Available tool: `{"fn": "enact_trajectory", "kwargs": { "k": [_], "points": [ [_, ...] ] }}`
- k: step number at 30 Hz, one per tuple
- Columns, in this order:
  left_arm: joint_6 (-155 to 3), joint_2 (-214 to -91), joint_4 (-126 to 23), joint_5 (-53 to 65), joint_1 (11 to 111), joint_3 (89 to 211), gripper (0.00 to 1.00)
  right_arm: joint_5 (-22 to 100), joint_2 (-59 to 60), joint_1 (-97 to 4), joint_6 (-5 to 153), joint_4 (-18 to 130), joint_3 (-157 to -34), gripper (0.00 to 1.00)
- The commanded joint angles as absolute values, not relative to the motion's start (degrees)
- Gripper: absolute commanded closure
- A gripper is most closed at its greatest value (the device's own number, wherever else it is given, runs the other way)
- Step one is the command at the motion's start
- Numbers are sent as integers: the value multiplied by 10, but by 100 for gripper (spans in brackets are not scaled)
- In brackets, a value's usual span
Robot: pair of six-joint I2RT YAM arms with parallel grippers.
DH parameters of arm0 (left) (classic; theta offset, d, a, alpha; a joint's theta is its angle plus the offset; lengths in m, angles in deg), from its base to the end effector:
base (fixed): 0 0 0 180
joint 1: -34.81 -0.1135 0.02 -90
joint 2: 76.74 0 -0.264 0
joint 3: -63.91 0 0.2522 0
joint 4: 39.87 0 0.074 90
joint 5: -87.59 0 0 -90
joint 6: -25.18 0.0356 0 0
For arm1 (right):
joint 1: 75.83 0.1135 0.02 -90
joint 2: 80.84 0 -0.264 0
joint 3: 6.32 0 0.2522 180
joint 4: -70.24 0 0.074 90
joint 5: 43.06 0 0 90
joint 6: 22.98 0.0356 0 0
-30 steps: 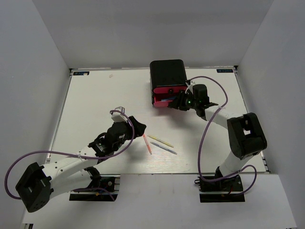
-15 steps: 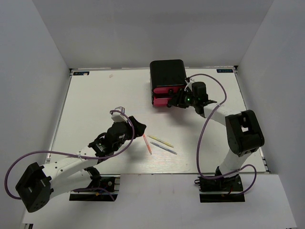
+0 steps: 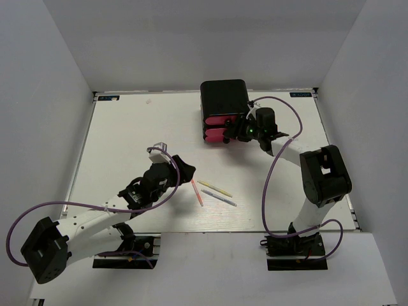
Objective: Sort the stationery into containers
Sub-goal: Close the drawer
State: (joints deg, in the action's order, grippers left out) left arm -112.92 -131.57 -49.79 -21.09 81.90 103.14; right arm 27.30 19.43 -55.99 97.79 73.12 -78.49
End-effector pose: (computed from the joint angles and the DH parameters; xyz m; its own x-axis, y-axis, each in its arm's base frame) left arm 0.1500 -0.1446 0.2151 -0.5659 -0.4269 -0.7054 0.1136 0.8070 -0.5795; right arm 0.3598 0.1425 0.2087 -0.6542 0.2762 -0.7041 -0.3154 0.7465 0.5859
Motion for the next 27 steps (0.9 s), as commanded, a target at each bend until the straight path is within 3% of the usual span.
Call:
{"fn": "enact_trajectory", "kwargs": {
  "k": [1,6,18,21,22,23,25,27],
  "points": [
    [-1131,-1312,-498,-218,818,1031,25,265,184,-562,981,809,-805,48],
    [-1131,-1312,-498,-218,818,1031,25,258,148,-562,969,818,-769,42],
    [-1131,-1307,-492,-218,818,1025,25,199,70,-578,904,824,-660,41],
    [-1131,-1307,-492,-218,818,1025,25,175,67,-587,838,824,-645,56],
    [-1131,-1307,-492,-218,818,1025,25,161,63,-591,810,827,-639,65],
    [-1131,-1307,-492,-218,818,1025,25,157,60,-595,796,835,-630,85],
    [-1131,-1307,-492,-218,818,1025,25,163,59,-597,763,836,-626,94],
    [-1131,-1307,-492,-218,818,1025,25,172,64,-602,719,837,-628,96]
  ]
}}
